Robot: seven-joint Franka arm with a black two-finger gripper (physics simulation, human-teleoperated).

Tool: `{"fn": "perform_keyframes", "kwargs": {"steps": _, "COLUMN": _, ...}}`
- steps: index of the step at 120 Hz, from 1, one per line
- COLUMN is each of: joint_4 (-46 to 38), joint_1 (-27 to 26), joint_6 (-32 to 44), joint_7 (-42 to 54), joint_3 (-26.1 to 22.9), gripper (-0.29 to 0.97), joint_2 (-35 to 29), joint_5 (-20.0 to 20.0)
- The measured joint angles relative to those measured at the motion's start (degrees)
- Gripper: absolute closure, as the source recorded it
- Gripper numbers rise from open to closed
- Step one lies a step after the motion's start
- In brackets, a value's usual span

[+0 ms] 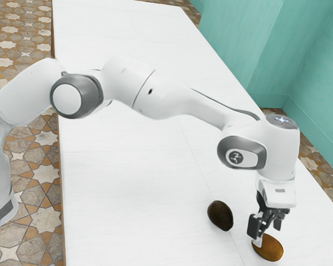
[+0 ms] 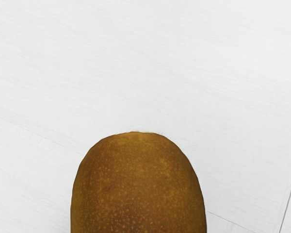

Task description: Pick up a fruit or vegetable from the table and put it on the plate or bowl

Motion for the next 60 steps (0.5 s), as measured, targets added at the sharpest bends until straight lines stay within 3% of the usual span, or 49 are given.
{"fn": "perform_keyframes", "kwargs": {"steps": 60, "joint_4": 1.18, "joint_1": 0.29, "joint_6": 5.32, "joint_7": 7.05, "joint_3": -1.14, "gripper": 0.04, "joint_2": 4.72, "joint_5": -0.49}}
